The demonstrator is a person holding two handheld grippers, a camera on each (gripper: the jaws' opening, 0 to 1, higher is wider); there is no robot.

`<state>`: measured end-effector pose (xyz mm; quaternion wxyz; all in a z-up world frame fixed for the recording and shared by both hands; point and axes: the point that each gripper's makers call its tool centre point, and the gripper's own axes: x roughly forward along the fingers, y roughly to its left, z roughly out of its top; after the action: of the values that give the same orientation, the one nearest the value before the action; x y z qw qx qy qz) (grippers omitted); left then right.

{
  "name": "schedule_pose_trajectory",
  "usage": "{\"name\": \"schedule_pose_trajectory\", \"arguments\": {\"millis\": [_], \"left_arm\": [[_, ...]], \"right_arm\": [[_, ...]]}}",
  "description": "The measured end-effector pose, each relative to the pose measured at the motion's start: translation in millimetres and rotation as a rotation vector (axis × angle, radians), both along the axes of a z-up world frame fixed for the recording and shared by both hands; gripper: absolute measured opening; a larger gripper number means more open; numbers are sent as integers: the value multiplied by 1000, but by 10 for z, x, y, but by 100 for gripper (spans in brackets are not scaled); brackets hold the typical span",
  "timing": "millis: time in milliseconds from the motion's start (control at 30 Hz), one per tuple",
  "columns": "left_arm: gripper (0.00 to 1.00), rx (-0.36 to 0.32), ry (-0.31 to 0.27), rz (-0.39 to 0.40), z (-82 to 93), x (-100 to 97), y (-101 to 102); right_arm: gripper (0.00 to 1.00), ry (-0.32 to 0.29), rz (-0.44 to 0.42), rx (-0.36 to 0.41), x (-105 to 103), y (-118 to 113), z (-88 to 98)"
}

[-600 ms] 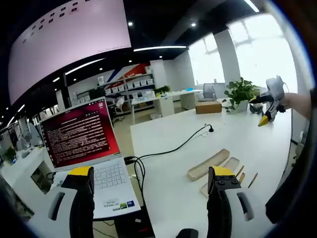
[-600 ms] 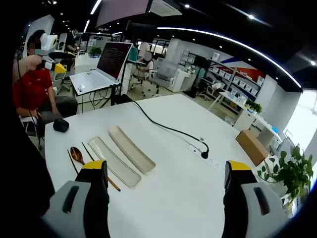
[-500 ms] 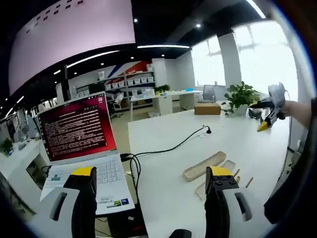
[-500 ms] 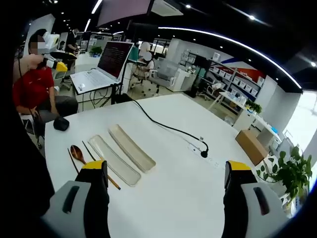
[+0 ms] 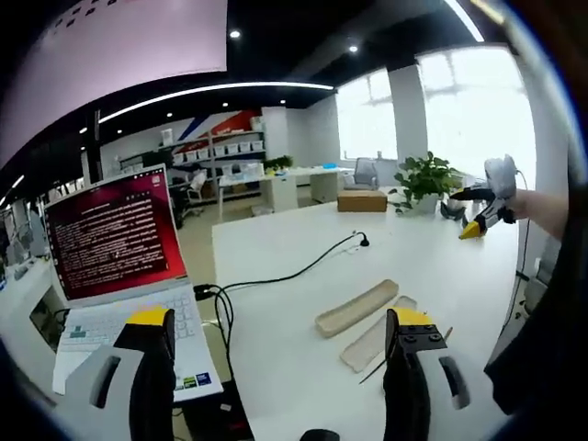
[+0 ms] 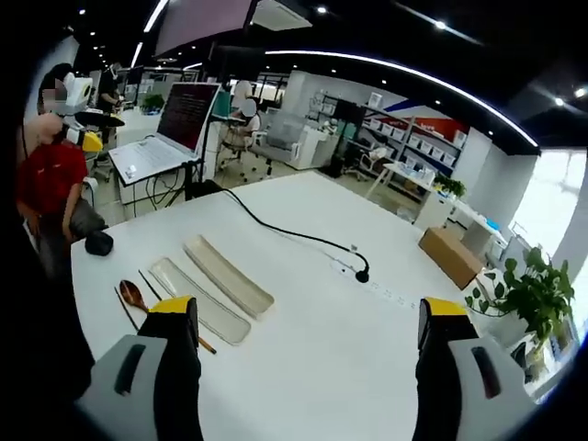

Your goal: Arrange the utensils inside the cutlery case until each visible utensil rests in its matching compartment.

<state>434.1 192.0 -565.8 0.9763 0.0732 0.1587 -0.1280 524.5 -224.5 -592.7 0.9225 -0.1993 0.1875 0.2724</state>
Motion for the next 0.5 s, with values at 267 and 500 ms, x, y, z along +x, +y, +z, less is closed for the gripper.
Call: {"name": "schedule_pose_trajectory", "arguments": {"millis": [267,500], "left_arm": [[84,-71,-4,-8,8,-31,-15],[73,-100,-62,-22,165,14,-70]], "right_arm": [[89,24,36,90,-44,125,15],[87,50,23,156,-62,146,2]]}}
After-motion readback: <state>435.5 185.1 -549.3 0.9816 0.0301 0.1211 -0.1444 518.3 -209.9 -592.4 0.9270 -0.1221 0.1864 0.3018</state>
